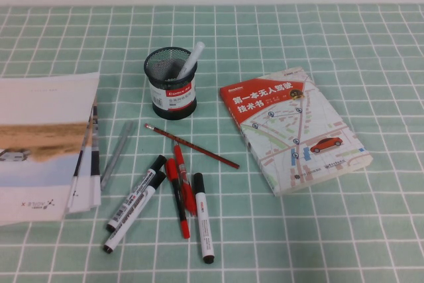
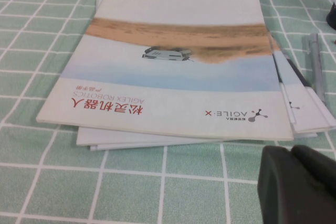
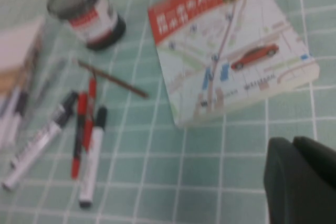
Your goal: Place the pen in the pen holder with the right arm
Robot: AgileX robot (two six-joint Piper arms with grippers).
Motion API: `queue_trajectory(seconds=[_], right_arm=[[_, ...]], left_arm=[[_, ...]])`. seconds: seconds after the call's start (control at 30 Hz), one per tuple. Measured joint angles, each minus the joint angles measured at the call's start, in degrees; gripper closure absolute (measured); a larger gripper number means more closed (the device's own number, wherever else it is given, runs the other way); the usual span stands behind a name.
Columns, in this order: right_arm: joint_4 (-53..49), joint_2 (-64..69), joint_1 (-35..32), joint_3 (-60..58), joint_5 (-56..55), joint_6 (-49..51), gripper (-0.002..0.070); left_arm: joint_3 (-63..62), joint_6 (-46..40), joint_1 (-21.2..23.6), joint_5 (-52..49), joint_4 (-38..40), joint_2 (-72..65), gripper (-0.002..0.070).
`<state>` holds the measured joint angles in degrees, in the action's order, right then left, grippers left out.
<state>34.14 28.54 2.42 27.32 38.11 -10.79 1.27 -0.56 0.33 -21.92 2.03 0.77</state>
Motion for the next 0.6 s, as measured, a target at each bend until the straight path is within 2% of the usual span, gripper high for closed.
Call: queue_trajectory(seconds=[0.2, 0.37, 0.6], right_arm=[[-2.49, 16.36, 0.72, 11.25, 8.21, -5.34, 0.0695], [-4.88, 27.49, 8.1, 17.67, 8.87, -5.21, 0.0694], [-17.46, 42.66, 22.95, 25.61, 8.64, 9.72, 0.0695]], left_arm=[[0.0, 0.0, 0.0, 0.0, 0.0, 0.0, 0.0679], [0.0, 0.0, 0.0, 0.0, 0.0, 0.0, 0.0679], [0.0, 0.0, 0.0, 0.0, 0.0, 0.0, 0.0679]])
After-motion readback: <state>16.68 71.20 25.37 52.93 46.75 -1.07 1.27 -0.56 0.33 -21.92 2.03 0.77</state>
